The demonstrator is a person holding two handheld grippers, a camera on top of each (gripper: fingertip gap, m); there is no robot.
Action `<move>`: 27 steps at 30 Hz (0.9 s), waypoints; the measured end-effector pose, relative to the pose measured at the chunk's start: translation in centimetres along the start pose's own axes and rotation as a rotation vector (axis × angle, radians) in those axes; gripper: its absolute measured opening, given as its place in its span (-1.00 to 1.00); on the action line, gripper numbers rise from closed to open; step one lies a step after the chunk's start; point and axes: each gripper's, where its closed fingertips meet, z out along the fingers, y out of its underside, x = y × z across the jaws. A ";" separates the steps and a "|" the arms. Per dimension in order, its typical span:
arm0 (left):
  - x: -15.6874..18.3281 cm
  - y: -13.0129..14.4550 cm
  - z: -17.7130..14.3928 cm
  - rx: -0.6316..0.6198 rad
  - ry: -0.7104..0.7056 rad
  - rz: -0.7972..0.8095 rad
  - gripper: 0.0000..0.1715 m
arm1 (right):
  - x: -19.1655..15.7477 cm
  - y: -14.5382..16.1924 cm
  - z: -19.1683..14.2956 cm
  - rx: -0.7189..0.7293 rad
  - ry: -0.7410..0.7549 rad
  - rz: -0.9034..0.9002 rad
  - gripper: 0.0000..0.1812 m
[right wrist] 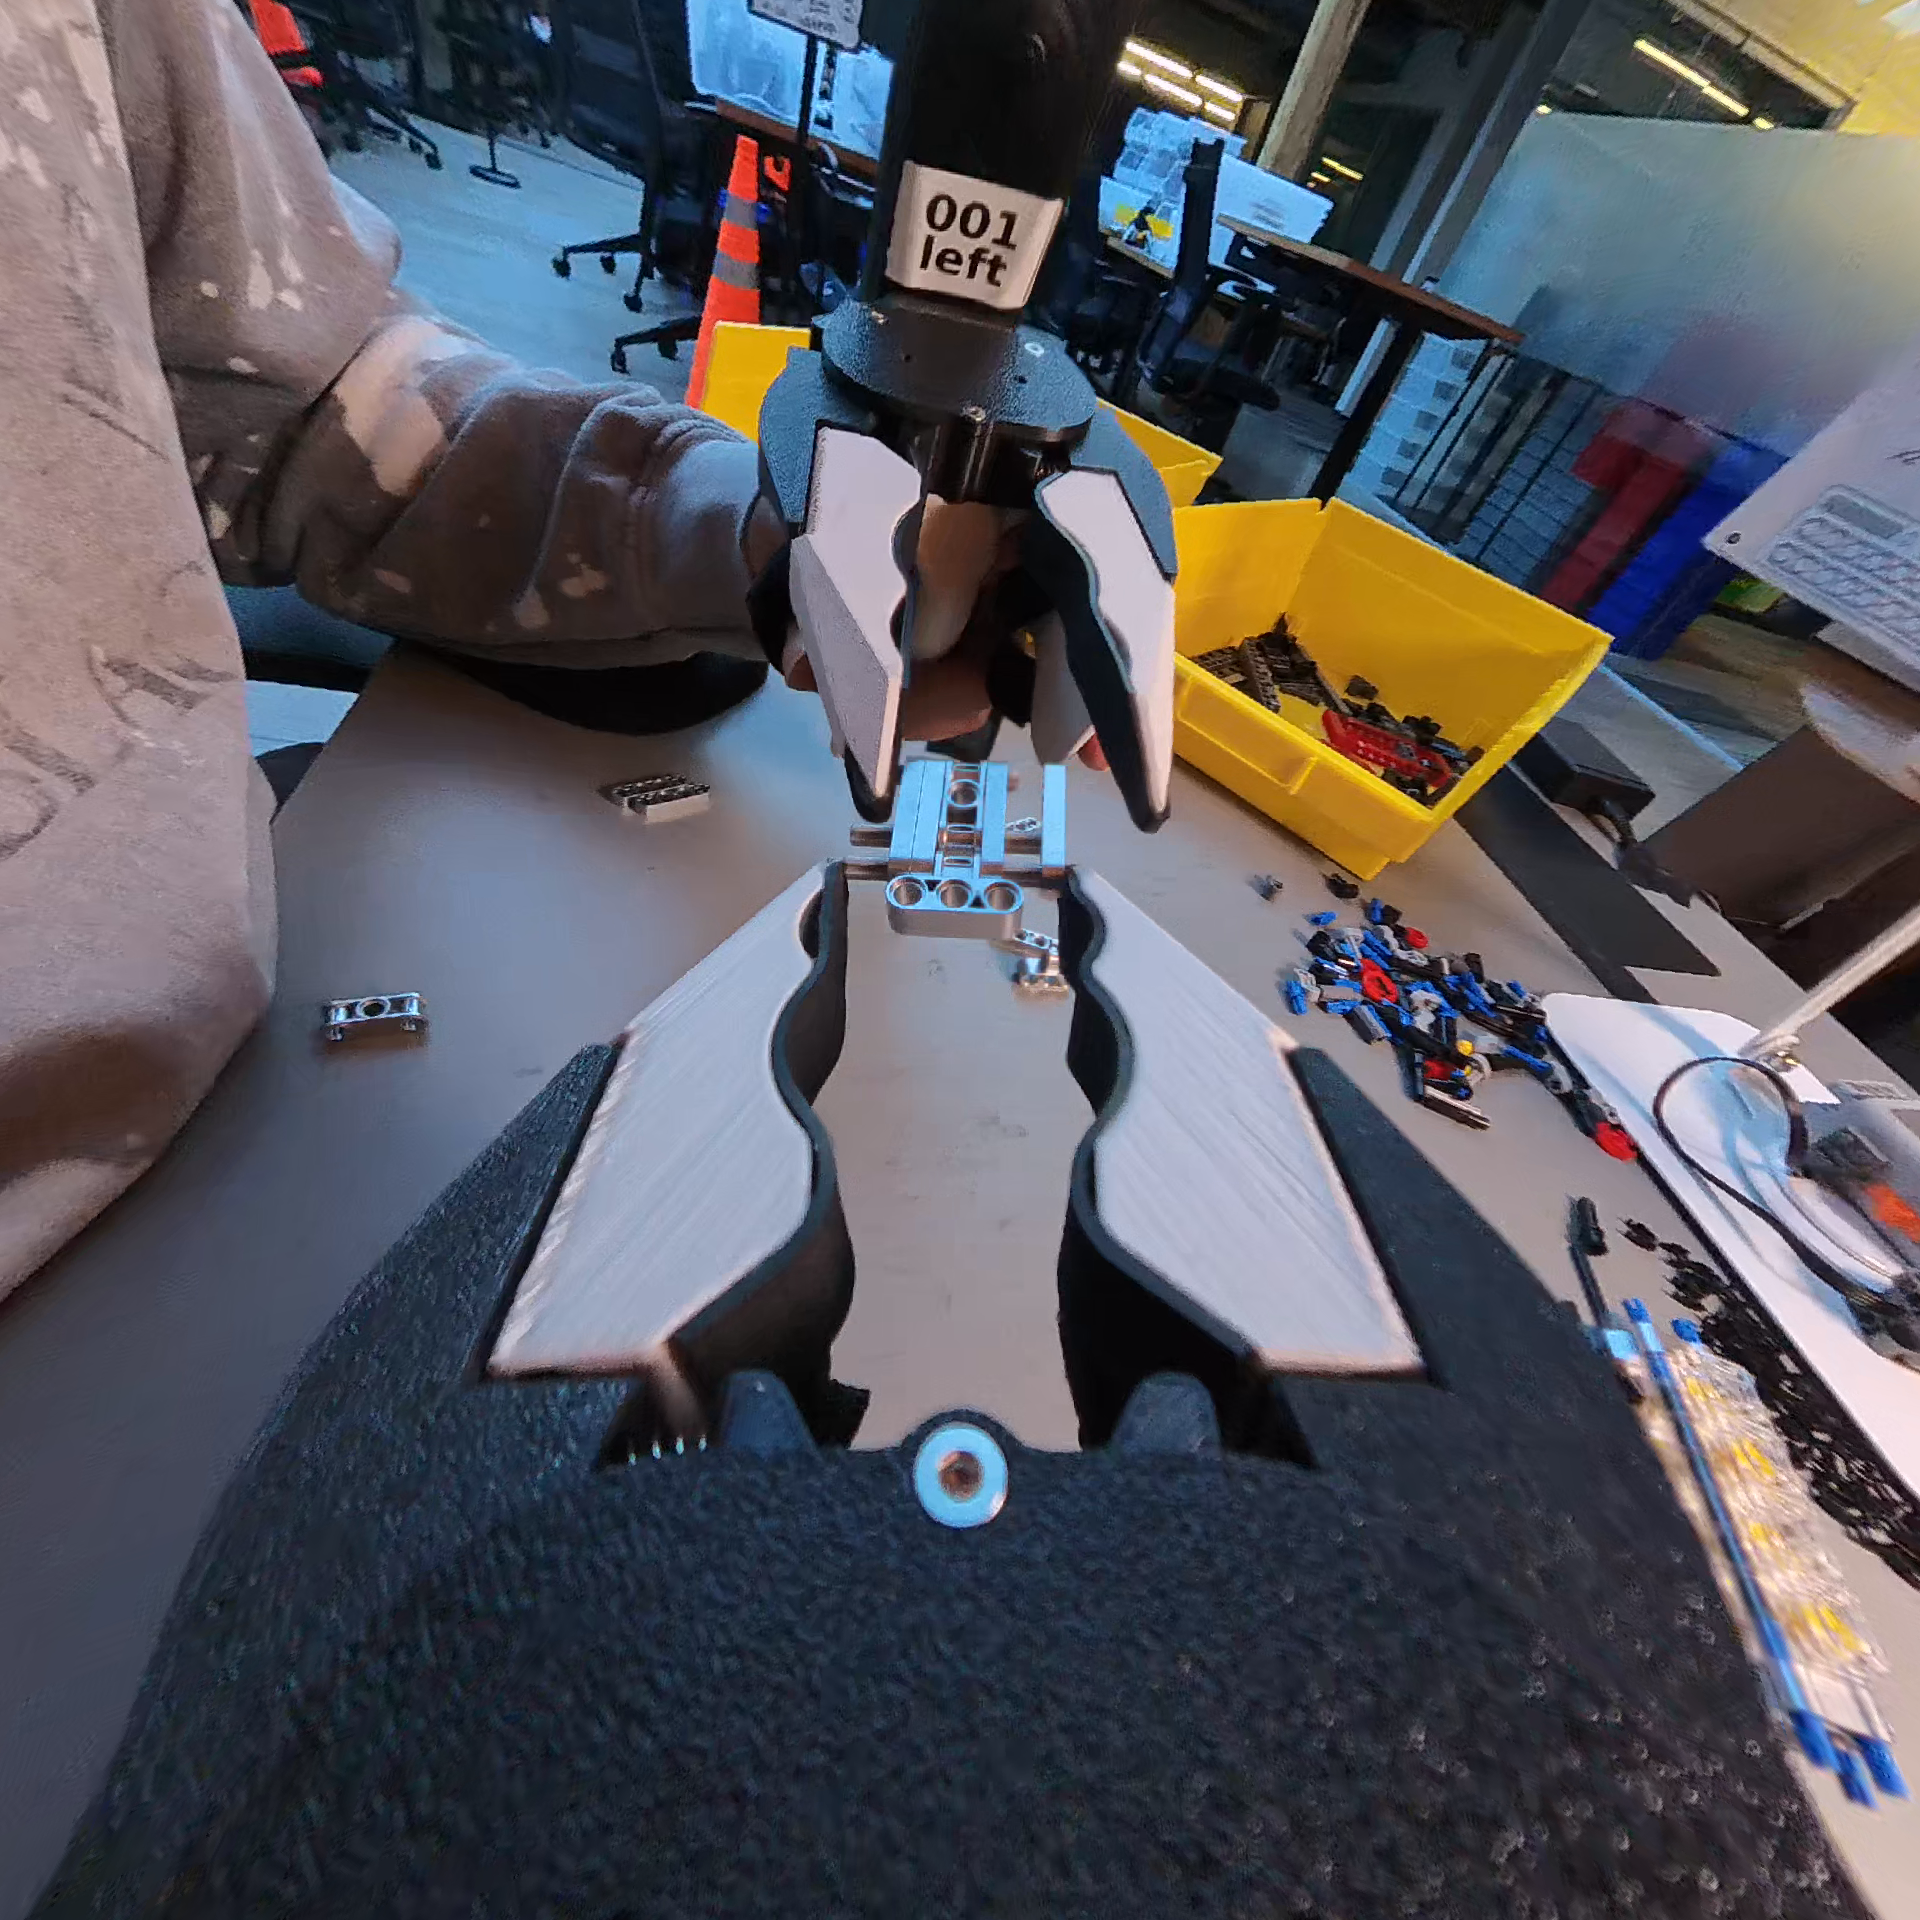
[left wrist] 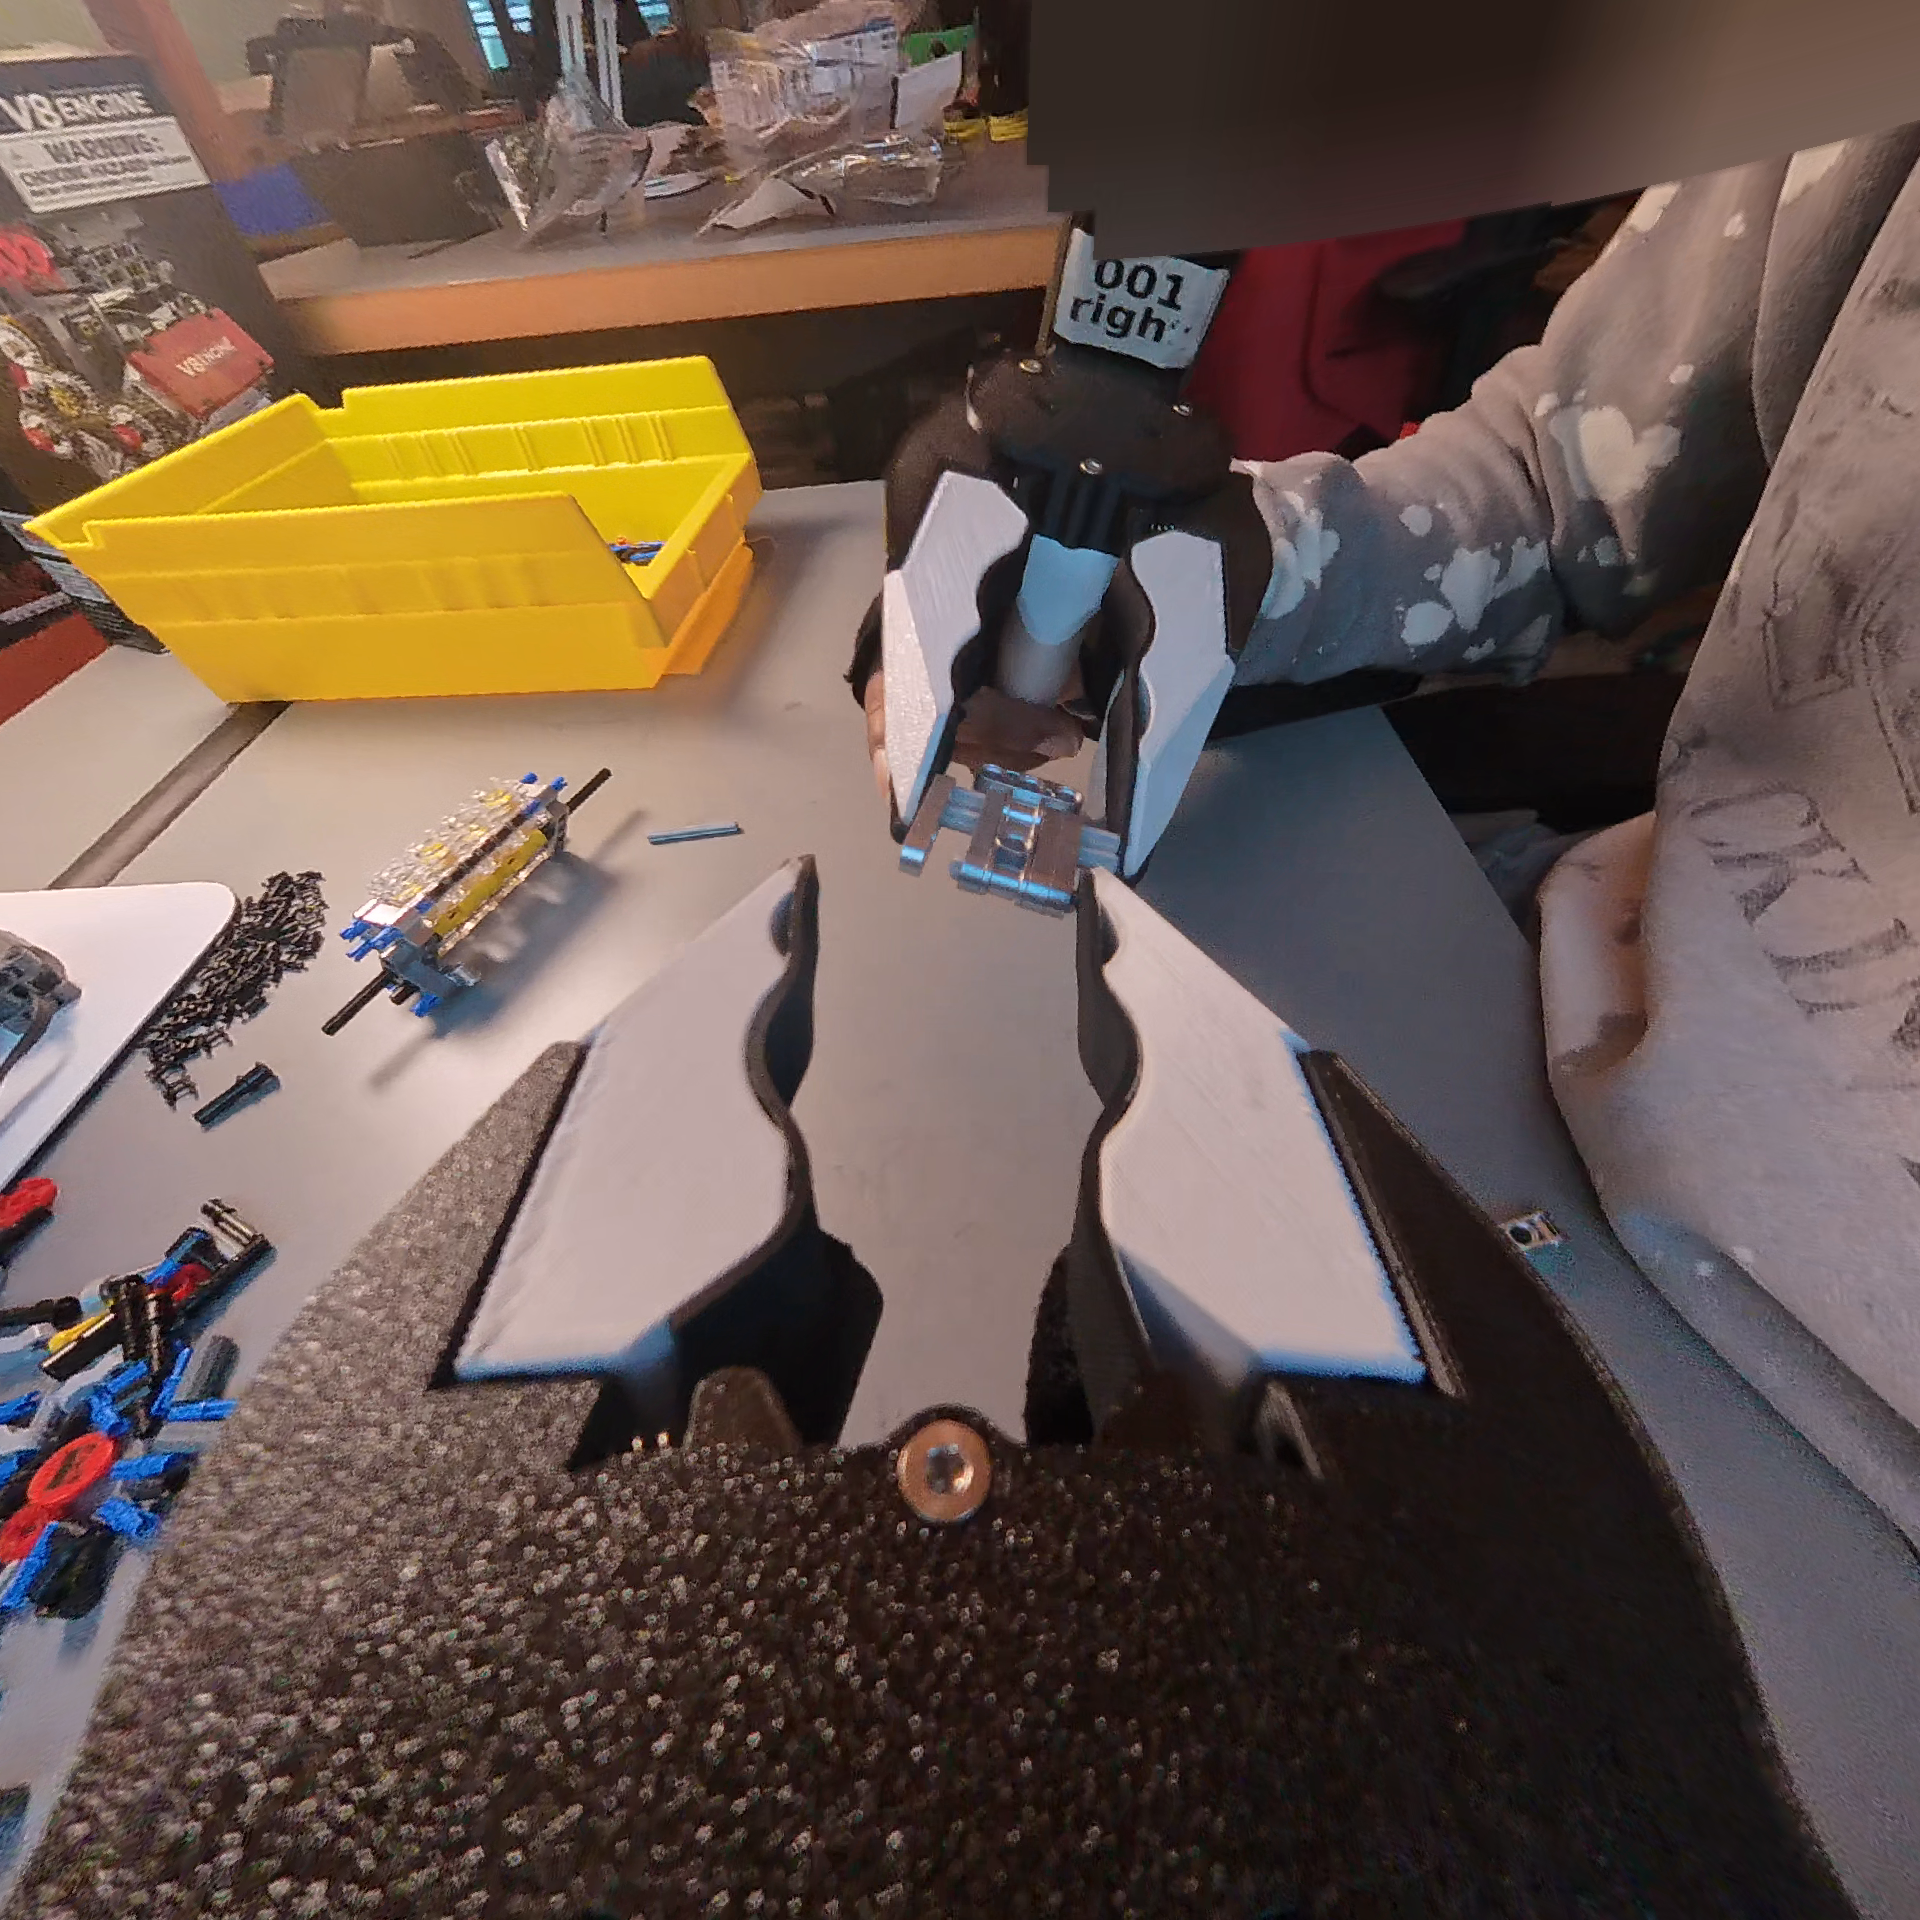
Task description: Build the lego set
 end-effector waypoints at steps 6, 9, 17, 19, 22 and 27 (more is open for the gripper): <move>1.0 0.2 0.1 -0.037 0.015 0.090 -0.63 | -0.3 -0.1 -0.1 0.007 -0.021 -0.002 -0.58; 1.2 0.1 0.1 -0.036 0.018 0.103 -0.63 | -0.4 -0.3 -0.2 0.018 -0.026 -0.007 -0.58; 1.4 -0.2 0.0 -0.028 0.018 0.126 -0.65 | -0.5 -0.5 -0.2 0.024 -0.029 -0.009 -0.57; 1.3 -0.2 -0.1 -0.022 0.017 0.116 -0.65 | -0.3 -0.5 -0.3 0.027 -0.013 -0.023 -0.57; 1.3 -0.4 -0.4 -0.007 0.031 0.094 -0.64 | 0.1 -0.8 -0.6 0.039 0.018 -0.038 -0.66; 1.2 -0.1 -0.2 -0.021 0.022 0.100 -0.64 | 0.1 -0.9 -0.8 0.037 0.027 -0.060 -0.66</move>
